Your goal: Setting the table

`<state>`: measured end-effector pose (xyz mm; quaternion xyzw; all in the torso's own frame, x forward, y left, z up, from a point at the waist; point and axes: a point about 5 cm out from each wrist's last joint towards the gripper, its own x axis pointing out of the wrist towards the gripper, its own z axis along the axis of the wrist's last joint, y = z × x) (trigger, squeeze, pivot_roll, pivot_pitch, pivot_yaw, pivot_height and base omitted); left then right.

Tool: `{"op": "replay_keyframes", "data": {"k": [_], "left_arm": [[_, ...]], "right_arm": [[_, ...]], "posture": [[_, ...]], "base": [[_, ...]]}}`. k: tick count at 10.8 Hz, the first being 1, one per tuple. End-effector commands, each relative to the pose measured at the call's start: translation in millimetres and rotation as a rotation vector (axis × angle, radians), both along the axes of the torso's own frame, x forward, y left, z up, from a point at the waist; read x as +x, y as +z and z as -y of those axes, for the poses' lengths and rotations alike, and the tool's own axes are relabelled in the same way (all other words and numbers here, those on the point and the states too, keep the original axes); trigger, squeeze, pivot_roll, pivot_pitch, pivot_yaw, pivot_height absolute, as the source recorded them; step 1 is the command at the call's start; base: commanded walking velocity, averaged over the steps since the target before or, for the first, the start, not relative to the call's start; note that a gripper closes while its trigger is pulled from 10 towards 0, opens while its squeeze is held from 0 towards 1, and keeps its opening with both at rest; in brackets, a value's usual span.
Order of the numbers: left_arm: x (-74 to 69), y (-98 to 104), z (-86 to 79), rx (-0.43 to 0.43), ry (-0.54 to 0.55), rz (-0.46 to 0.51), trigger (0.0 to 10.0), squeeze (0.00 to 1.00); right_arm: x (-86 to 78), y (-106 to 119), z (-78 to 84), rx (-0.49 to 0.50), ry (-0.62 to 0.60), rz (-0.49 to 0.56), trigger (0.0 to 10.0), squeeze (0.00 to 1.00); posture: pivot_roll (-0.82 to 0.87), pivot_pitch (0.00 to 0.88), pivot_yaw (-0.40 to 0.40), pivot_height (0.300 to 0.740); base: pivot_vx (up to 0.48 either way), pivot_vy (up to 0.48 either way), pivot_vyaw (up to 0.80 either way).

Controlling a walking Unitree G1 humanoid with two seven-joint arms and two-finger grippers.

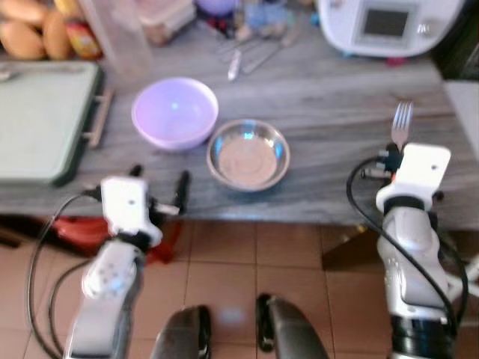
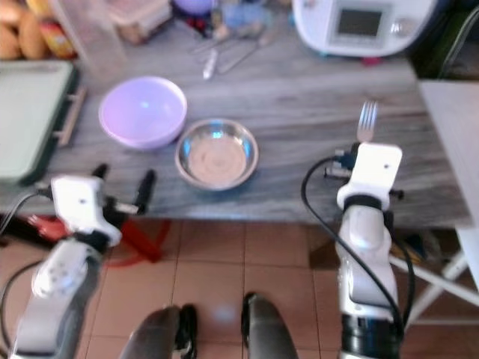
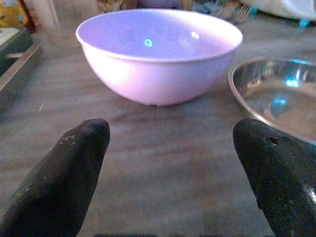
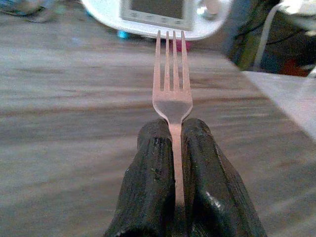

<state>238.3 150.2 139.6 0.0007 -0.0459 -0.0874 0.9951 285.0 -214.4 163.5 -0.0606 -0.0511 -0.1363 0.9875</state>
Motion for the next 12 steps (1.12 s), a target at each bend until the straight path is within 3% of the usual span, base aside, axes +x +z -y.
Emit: {"op": "replay_keyframes", "data": {"k": [1, 2, 6, 12], "left_arm": [[-4.2, -3.6, -8.6, 0.044, 0.066, -0.016, 10.0, 0.00], [-4.7, -5.2, -15.5, 0.075, 0.128, -0.021, 10.0, 0.00], [-12.6, -11.5, -21.6, 0.067, 0.152, -0.064, 10.0, 0.00], [-15.4, -12.2, -18.6, 0.061, 0.116, -0.077, 10.0, 0.00]], "right_arm": [[-0.4, -8.0, -3.7, 0.033, 0.049, -0.042, 10.0, 0.00], [0.9, -10.4, -14.2, 0.065, 0.144, -0.052, 10.0, 0.00], [-3.3, -15.1, -16.6, 0.066, 0.176, -0.079, 10.0, 0.00], [2.1, -22.7, -37.4, 0.298, 0.185, -0.154, 10.0, 0.00]], "posture": [[-0.02, 0.265, 0.007, 0.740], [-0.02, 0.265, 0.007, 0.740], [-0.01, 0.270, 0.005, 0.740], [0.00, 0.276, 0.008, 0.740]], "base": [[0.000, 0.000, 0.00], [0.000, 0.000, 0.00], [0.000, 0.000, 0.50], [0.000, 0.000, 0.00]]}}
